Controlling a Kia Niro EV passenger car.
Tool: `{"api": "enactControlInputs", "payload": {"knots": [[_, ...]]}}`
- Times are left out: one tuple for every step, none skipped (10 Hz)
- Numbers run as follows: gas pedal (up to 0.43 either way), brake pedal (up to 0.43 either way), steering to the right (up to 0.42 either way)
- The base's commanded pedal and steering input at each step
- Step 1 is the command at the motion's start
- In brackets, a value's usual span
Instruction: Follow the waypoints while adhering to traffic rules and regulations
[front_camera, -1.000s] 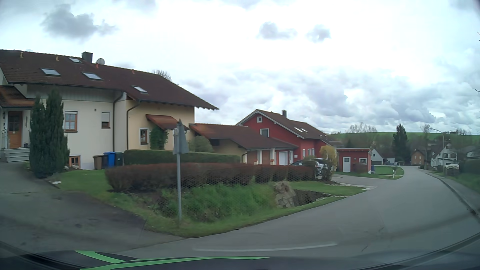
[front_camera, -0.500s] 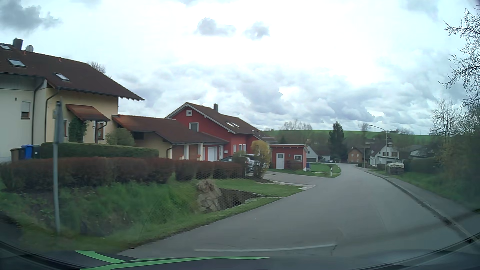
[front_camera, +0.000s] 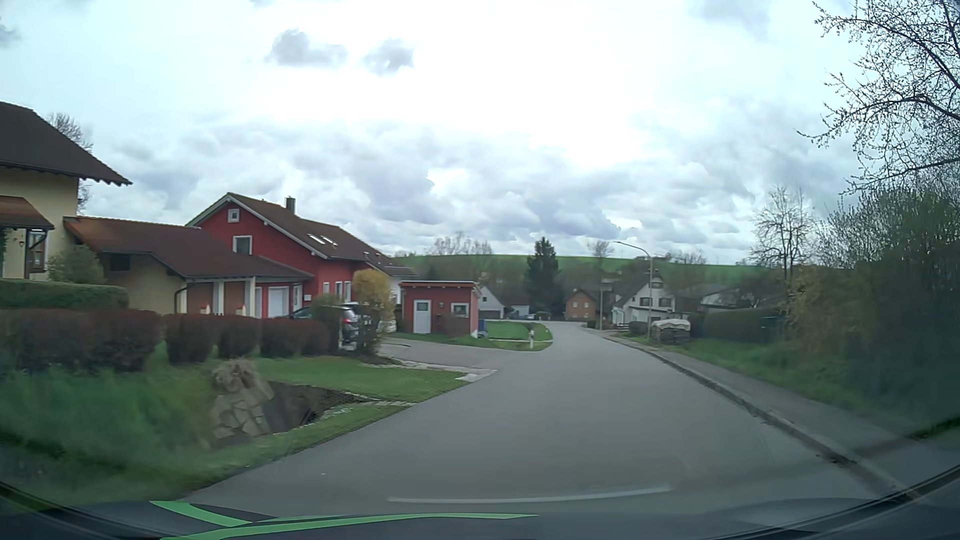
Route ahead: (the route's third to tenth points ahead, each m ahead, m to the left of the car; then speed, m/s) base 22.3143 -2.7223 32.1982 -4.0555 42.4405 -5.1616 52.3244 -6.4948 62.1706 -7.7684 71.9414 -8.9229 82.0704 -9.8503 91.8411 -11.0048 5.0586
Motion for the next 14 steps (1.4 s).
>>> {"api": "enactControlInputs", "payload": {"knots": [[0.169, 0.000, 0.301], [0.177, 0.000, 0.249], [0.189, 0.000, 0.206], [0.189, 0.000, 0.171], [0.197, 0.000, 0.133], [0.197, 0.000, 0.096], [0.197, 0.000, 0.068], [0.197, 0.000, 0.047], [0.209, 0.000, 0.028], [0.209, 0.000, 0.015], [0.209, 0.000, 0.009], [0.209, 0.000, 0.005], [0.209, 0.000, 0.001], [0.209, 0.000, -0.001]]}}
